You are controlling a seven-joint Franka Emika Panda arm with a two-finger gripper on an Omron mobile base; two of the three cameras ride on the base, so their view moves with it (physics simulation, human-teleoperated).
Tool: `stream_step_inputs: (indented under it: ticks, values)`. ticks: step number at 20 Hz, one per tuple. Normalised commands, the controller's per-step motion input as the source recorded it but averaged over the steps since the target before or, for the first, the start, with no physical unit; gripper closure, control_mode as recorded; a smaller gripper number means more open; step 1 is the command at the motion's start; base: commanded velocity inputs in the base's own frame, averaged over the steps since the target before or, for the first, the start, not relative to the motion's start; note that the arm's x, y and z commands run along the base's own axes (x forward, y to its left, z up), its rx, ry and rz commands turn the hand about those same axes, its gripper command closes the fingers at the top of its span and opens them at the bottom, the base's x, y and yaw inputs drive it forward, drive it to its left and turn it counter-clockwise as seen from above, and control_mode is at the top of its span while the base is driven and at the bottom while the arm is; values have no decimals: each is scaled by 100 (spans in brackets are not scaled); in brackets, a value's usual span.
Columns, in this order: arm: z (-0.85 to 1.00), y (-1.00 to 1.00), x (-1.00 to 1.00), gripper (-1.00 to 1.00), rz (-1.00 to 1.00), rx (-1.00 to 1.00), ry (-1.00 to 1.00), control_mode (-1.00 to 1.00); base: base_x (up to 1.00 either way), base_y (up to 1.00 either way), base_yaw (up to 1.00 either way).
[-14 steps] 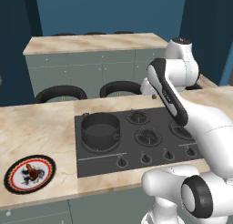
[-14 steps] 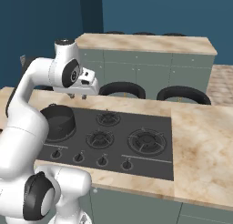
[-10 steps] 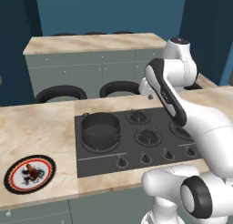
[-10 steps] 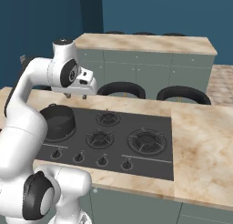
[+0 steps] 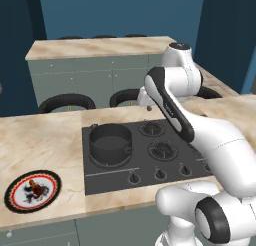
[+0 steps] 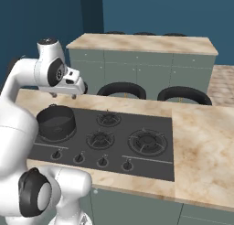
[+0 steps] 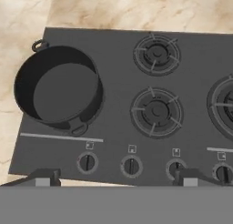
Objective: Retrieve the frozen meat and place it in the pot on a burner. Then turn the burner on.
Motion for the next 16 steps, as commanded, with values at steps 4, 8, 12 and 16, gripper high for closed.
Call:
stream_step_inputs:
  ticks: [4, 8, 12, 16]
  values:
    - [-2, 83, -16, -100, 6, 0, 3, -100, 0, 0, 0]
    - [-2, 86, -38, -100, 12, 0, 1, -100, 0, 0, 0]
    - [-8, 78, -46, -100, 19, 0, 0, -100, 0, 0, 0]
    - [-9, 70, -43, -100, 20, 0, -3, -100, 0, 0, 0]
